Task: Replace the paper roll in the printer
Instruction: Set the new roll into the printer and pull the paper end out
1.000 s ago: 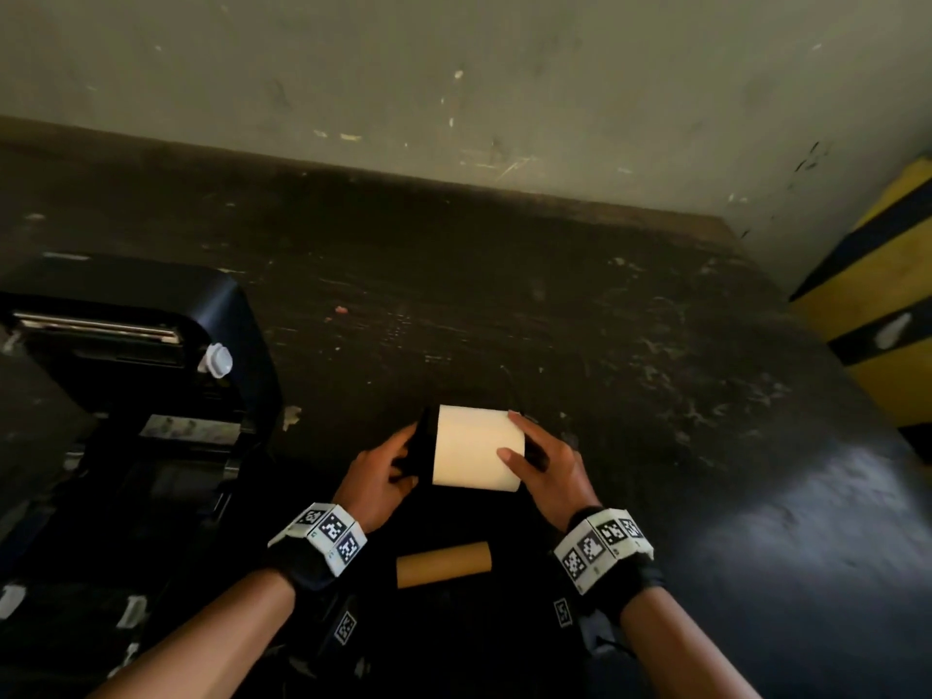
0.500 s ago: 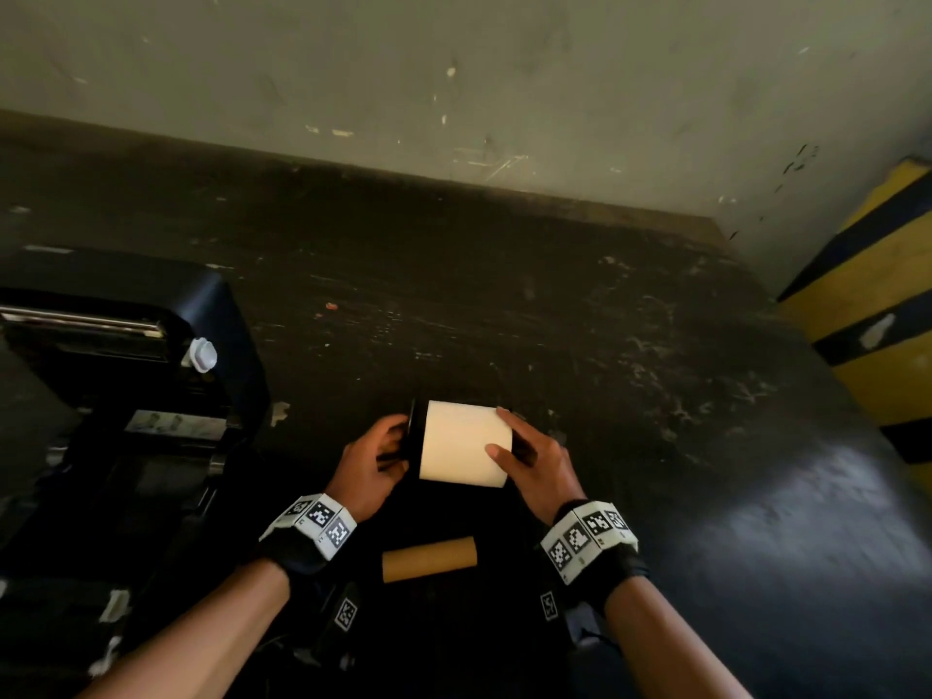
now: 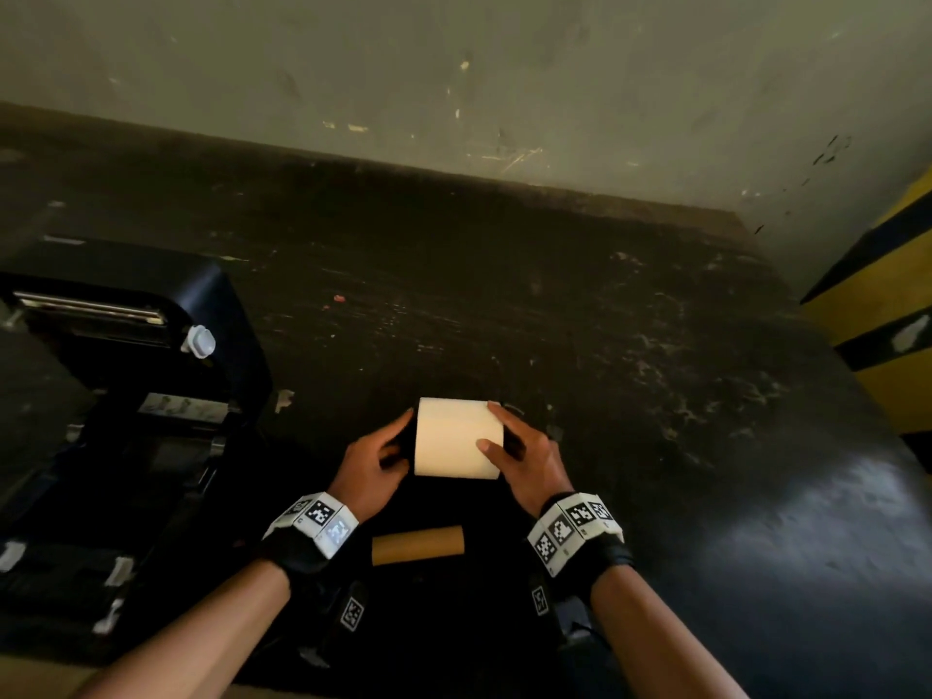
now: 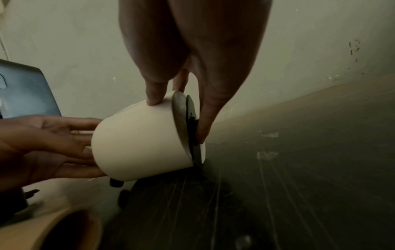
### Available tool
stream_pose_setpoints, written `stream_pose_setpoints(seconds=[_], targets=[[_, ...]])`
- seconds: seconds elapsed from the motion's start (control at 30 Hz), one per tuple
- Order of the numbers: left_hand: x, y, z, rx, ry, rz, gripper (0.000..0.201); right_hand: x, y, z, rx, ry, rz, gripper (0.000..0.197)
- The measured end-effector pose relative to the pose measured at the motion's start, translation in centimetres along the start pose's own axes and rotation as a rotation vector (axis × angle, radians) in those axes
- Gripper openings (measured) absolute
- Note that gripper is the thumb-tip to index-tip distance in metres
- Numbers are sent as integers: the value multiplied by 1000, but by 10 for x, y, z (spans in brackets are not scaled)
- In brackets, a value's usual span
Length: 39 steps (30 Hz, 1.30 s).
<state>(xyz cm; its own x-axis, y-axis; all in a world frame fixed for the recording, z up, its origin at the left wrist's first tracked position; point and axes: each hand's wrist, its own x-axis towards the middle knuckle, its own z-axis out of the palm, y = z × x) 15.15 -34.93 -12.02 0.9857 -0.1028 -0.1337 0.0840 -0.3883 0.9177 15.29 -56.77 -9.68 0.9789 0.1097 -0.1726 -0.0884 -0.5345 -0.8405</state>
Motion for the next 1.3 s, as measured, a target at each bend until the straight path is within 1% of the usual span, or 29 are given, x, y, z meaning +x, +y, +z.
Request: stream_pose_setpoints(seconds=[0.2,0.27,0.4,0.53,0.63,0.7,0.83,0.97,1.03,1.17,1.3], targets=[[-9,11,4,-44,-16,-35,67,-5,3,1,-7,-3,-10,53],[-11,17,6,3,-33,-18,65,-6,1,1,-16,-3,-20,53],[-15,18,11,131,29,29,57,-9,0,0,-14,-16,-28,54],[-19,16,14,205,28,32,62,-12,2,1,-25,-41,-9,55],[-21,19,16,162,35,27,65,-13,2,4,-13,-24,-24,55],[-21,20,15,173,49,20,67,-13,2,6,-11,-18,-23,55],[-17,28,14,310,40,-33,71,-12,1,2,-27,-42,-3,57],[-11,32,11,450,7,-58,71,-11,1,-1,-50,-80,9,69],[-10,29,10,480,-11,-67,72,-10,1,-1,-64,-80,10,71],[-15,28,11,429,-20,-64,70,-14,-5,-3,-53,-101,51,69],[-26,27,9,377,-10,-28,68,-26,-15,-4,-72,-96,45,68]])
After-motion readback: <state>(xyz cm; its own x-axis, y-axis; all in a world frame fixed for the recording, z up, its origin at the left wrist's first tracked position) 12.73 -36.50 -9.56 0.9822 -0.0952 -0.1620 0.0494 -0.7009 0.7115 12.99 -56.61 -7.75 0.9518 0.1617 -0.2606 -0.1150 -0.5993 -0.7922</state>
